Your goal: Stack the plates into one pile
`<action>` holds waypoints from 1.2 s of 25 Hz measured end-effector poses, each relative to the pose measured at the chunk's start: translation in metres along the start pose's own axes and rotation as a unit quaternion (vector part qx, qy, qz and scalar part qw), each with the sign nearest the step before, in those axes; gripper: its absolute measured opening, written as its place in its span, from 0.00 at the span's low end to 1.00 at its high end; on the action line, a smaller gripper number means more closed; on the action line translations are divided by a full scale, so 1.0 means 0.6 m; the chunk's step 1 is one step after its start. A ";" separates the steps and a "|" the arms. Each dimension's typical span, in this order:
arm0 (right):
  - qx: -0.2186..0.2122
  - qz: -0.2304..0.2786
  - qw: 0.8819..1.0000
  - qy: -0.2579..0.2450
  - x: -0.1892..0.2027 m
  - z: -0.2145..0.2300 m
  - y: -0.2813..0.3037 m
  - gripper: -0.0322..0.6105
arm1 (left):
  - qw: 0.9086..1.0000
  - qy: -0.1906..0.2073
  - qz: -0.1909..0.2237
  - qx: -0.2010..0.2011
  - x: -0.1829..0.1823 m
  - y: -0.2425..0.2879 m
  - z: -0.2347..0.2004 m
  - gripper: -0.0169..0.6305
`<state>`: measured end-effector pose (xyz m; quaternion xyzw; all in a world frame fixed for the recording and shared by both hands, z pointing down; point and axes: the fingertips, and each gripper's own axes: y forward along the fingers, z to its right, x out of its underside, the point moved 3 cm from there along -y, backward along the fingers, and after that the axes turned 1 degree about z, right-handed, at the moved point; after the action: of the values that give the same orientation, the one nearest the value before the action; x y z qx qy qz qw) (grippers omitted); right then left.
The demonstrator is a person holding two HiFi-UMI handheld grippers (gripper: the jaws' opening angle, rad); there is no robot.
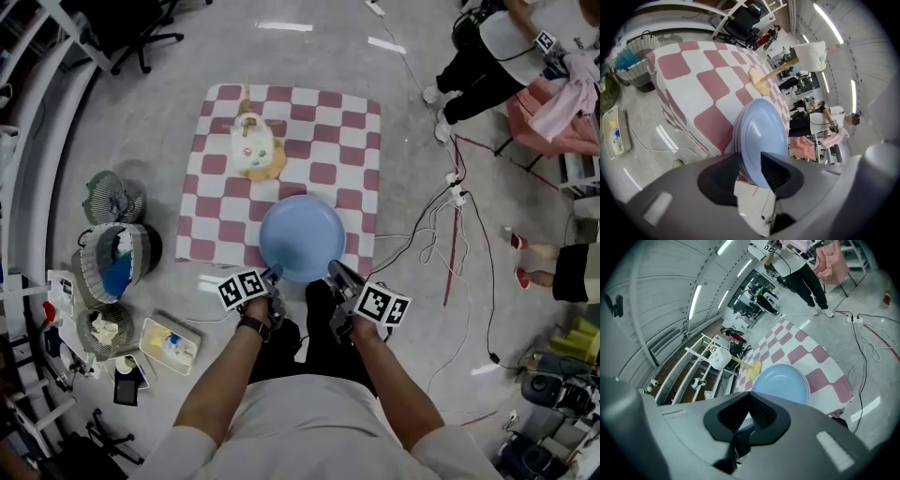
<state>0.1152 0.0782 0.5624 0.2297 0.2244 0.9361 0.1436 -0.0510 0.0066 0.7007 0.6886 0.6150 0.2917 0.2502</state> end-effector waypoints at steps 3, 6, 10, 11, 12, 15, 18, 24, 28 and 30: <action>-0.001 0.007 1.000 -0.005 0.002 -0.012 -0.005 0.07 | 1.000 0.010 0.002 0.001 0.000 -0.021 0.008 0.19; -0.009 0.010 1.000 -0.017 0.007 -0.034 -0.002 0.07 | 1.000 0.024 0.005 0.007 -0.007 -0.043 0.023 0.19; -0.016 0.014 0.999 -0.048 0.011 -0.075 -0.003 0.07 | 0.998 0.057 0.021 0.027 -0.019 -0.087 0.061 0.19; -0.016 0.016 0.998 -0.058 0.010 -0.086 -0.005 0.07 | 0.997 0.068 0.026 0.036 -0.023 -0.099 0.075 0.19; -0.016 0.020 0.997 -0.070 0.007 -0.097 -0.006 0.07 | 0.995 0.079 0.033 0.046 -0.028 -0.111 0.091 0.19; -0.016 0.032 0.993 -0.111 -0.005 -0.133 -0.011 0.07 | 0.989 0.112 0.061 0.073 -0.053 -0.148 0.140 0.14; -0.026 0.044 0.988 -0.145 -0.020 -0.173 -0.018 0.07 | 0.981 0.139 0.092 0.098 -0.075 -0.184 0.187 0.07; -0.039 0.078 0.972 -0.219 -0.055 -0.257 -0.046 0.07 | 0.958 0.184 0.150 0.160 -0.107 -0.266 0.285 0.04; -0.043 0.103 0.953 -0.281 -0.079 -0.317 -0.068 0.07 | 0.923 0.272 0.204 0.183 -0.130 -0.336 0.360 0.04; -0.045 0.116 0.941 -0.314 -0.089 -0.348 -0.085 0.07 | 0.902 0.315 0.226 0.190 -0.134 -0.370 0.396 0.04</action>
<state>0.0662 0.0279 0.3525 0.5299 0.0972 0.8357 0.1070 -0.0440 -0.0438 0.3696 0.7155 0.5334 0.4198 -0.1652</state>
